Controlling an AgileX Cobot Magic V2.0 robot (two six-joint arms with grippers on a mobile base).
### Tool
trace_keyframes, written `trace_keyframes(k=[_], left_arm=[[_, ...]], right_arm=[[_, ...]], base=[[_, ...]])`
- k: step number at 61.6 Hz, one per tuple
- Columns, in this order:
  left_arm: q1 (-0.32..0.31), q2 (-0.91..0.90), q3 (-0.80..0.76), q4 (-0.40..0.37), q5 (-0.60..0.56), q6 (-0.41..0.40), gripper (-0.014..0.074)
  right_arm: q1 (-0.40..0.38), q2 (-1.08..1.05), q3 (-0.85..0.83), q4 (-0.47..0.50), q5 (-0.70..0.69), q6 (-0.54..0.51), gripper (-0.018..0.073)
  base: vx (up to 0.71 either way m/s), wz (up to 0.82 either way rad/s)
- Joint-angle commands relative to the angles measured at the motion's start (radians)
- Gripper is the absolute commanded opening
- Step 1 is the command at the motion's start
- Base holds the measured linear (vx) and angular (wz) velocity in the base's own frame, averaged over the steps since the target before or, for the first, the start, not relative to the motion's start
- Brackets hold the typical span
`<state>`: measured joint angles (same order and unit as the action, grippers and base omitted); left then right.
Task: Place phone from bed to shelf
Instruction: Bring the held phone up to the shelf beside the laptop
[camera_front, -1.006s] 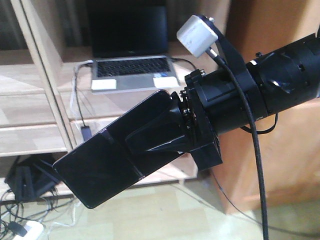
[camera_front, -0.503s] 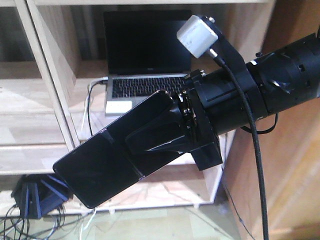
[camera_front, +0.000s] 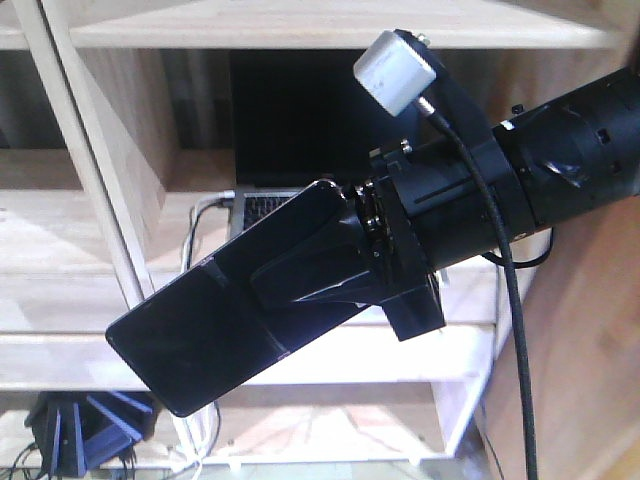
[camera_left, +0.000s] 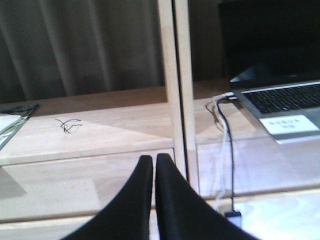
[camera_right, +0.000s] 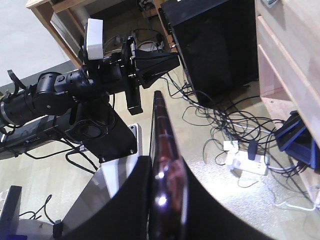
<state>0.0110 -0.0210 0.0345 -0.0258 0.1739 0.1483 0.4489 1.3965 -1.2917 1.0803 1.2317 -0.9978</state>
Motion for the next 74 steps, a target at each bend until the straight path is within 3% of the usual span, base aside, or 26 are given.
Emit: trace_keyframes(k=[1, 74], left_arm=[[0.001, -0.004, -0.023, -0.009, -0.076, -0.006, 0.0001], [0.001, -0.004, -0.023, -0.009, -0.076, -0.006, 0.0001]], right_arm=[[-0.001, -0.032, -0.028, 0.086, 0.053, -0.001, -0.0002], [-0.001, -0.032, -0.028, 0.086, 0.053, -0.001, -0.0002]], base=[[0.21, 0.09], [0.13, 0.01]])
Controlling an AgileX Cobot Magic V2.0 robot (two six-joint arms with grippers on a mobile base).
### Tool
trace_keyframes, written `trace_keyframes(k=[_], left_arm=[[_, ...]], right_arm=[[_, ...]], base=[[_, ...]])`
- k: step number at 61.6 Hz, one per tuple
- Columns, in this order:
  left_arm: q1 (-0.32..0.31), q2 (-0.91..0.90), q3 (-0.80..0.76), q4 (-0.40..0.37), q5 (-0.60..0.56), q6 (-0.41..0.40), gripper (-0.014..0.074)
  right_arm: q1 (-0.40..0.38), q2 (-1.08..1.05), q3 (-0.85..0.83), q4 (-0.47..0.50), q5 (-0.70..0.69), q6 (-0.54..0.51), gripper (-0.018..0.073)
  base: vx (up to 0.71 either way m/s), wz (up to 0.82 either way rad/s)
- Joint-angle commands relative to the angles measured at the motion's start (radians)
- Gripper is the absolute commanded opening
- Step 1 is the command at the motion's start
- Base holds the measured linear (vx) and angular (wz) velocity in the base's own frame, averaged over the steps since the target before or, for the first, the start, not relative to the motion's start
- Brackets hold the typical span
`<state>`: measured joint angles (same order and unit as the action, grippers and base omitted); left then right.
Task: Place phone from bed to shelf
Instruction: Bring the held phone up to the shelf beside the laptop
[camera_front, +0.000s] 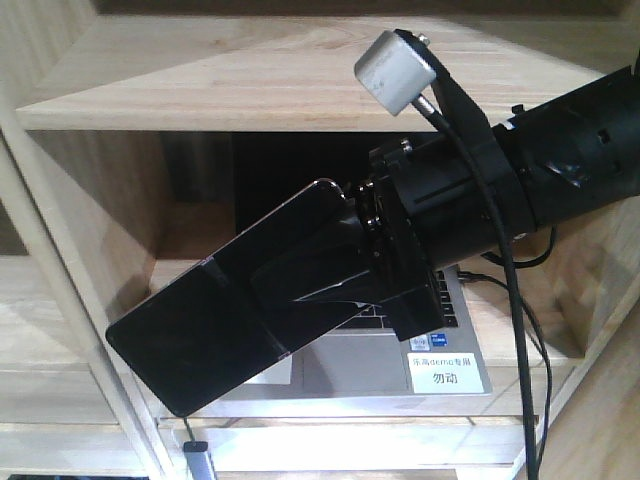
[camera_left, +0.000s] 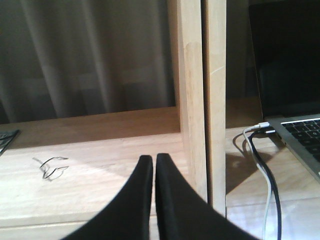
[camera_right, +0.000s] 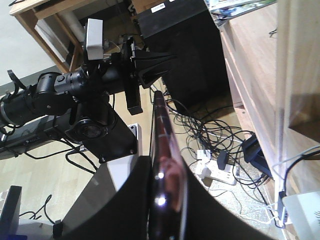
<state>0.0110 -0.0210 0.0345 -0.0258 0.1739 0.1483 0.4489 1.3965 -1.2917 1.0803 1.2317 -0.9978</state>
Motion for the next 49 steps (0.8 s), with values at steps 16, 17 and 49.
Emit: trace_keyframes(k=[16, 17, 49], left_arm=[[0.001, -0.004, -0.023, -0.009, -0.076, -0.006, 0.0001], [0.001, -0.004, -0.023, -0.009, -0.076, -0.006, 0.0001], [0.001, -0.004, -0.023, -0.009, -0.076, -0.006, 0.0001]], right_arm=[[-0.001, -0.032, -0.028, 0.086, 0.053, -0.001, -0.0002], [-0.001, -0.032, -0.028, 0.086, 0.053, -0.001, -0.0002], [-0.001, -0.032, -0.028, 0.086, 0.05, -0.001, -0.0002]], base=[[0.04, -0.02], [0.01, -0.01], [0.0, 0.0]])
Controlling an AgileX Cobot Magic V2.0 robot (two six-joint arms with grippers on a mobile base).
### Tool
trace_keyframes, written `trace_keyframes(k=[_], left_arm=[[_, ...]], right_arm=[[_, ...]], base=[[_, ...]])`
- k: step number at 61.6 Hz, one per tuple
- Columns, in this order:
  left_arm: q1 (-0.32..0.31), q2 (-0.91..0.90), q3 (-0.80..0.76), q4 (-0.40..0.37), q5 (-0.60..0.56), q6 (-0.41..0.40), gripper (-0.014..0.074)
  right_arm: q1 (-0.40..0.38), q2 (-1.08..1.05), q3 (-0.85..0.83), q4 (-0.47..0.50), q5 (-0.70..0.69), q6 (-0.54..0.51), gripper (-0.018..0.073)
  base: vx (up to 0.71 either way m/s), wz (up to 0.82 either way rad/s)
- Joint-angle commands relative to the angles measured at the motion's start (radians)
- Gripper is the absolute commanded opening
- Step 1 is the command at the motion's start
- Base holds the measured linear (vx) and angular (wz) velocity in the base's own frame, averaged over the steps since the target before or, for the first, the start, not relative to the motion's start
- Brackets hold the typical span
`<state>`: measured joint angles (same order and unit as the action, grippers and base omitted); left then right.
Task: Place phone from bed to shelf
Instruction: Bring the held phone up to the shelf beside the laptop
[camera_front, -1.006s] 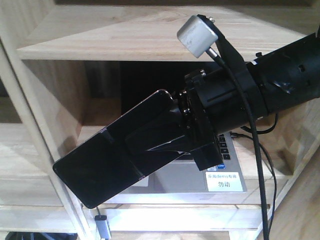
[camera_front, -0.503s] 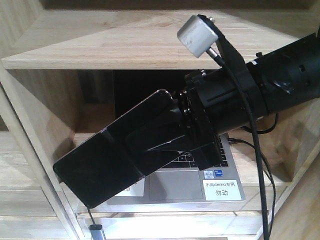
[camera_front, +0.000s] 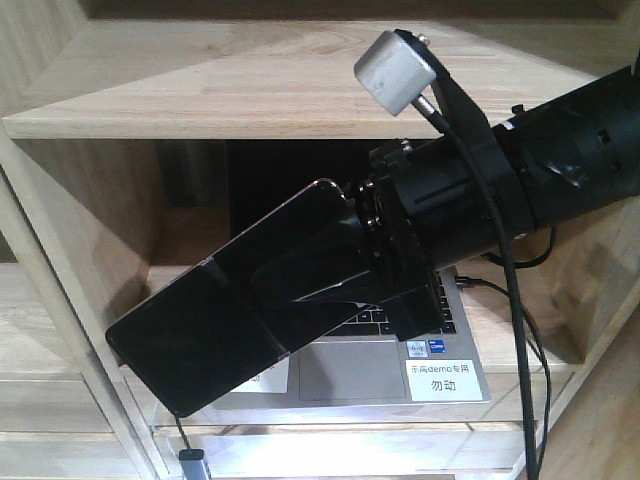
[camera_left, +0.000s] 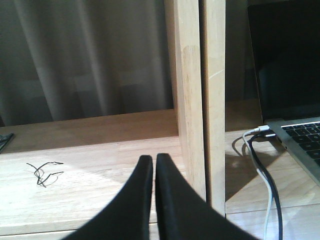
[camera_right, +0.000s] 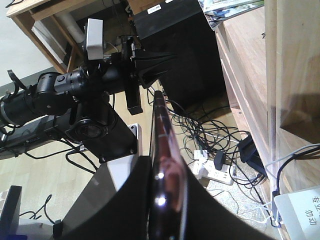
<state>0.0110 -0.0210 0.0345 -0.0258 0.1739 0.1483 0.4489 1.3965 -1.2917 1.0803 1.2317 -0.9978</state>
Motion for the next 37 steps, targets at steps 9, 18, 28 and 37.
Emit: trace_keyframes(k=[9, 18, 28, 37], left_arm=[[0.001, -0.004, -0.023, -0.009, -0.076, -0.006, 0.0001], [0.001, -0.004, -0.023, -0.009, -0.076, -0.006, 0.0001], [0.001, -0.004, -0.023, -0.009, -0.076, -0.006, 0.0001], [0.001, -0.004, -0.023, -0.009, -0.076, -0.006, 0.0001]], right_arm=[[-0.001, -0.032, -0.028, 0.086, 0.037, -0.001, -0.0002], [-0.001, -0.032, -0.028, 0.087, 0.037, -0.001, -0.0002], [-0.001, -0.032, -0.028, 0.086, 0.037, -0.001, -0.0002], [-0.001, -0.032, -0.028, 0.088, 0.053, 0.003, -0.0002]], base=[[0.0, 0.0], [0.0, 0.0], [0.0, 0.0], [0.0, 0.0]])
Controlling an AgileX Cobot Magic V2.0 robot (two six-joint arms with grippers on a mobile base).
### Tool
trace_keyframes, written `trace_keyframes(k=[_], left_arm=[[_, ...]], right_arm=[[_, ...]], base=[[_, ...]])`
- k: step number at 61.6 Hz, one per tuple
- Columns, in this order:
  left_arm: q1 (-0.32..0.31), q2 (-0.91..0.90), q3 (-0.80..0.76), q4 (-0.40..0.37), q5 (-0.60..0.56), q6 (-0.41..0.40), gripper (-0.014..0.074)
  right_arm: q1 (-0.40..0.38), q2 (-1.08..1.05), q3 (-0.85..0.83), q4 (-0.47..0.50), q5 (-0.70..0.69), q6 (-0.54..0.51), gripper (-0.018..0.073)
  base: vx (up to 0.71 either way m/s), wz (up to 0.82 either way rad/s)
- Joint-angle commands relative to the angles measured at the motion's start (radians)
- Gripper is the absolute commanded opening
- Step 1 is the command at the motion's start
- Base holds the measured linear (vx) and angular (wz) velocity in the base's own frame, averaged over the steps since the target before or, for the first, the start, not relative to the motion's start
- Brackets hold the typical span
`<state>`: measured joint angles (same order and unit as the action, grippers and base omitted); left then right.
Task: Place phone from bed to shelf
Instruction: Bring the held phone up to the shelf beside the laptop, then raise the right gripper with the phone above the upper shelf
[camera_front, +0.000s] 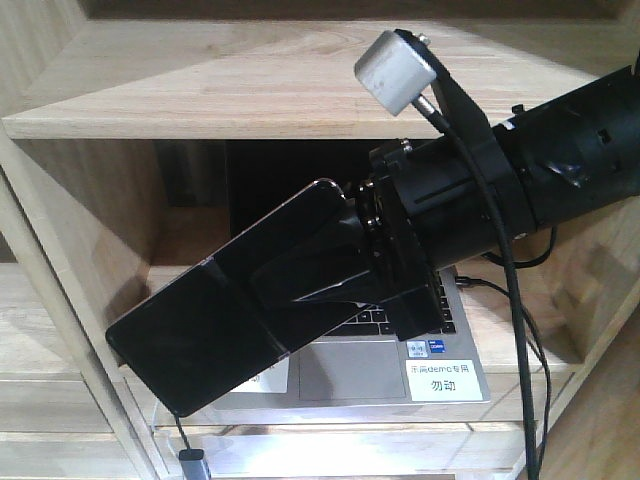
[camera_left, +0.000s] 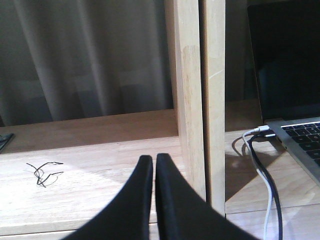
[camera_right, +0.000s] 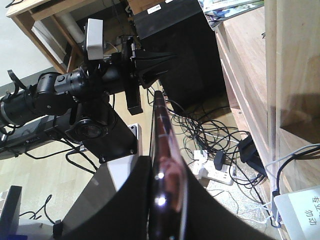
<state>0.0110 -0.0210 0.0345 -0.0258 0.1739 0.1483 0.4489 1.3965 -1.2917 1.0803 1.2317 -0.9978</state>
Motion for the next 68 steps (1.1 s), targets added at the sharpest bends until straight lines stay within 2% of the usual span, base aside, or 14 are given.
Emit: trace_keyframes(k=[1, 16, 34, 59, 68], left_arm=[[0.001, -0.004, -0.023, -0.009, -0.076, -0.006, 0.0001], [0.001, -0.004, -0.023, -0.009, -0.076, -0.006, 0.0001], [0.001, -0.004, -0.023, -0.009, -0.076, -0.006, 0.0001], [0.001, -0.004, -0.023, -0.009, -0.076, -0.006, 0.0001], [0.001, -0.004, -0.023, -0.009, -0.076, -0.006, 0.0001]], right_arm=[[-0.001, -0.032, -0.028, 0.088, 0.053, 0.003, -0.0002], [-0.001, -0.032, -0.031, 0.128, 0.052, 0.002, -0.0002], [-0.001, -0.032, -0.031, 0.307, 0.009, -0.043, -0.0002], [-0.002, -0.032, -0.034, 0.573, -0.21, -0.216, -0.0002], [-0.002, -0.032, -0.107, 0.567, -0.299, -0.267, -0.0002]], base=[[0.0, 0.0], [0.0, 0.0], [0.0, 0.0], [0.0, 0.0], [0.0, 0.0]])
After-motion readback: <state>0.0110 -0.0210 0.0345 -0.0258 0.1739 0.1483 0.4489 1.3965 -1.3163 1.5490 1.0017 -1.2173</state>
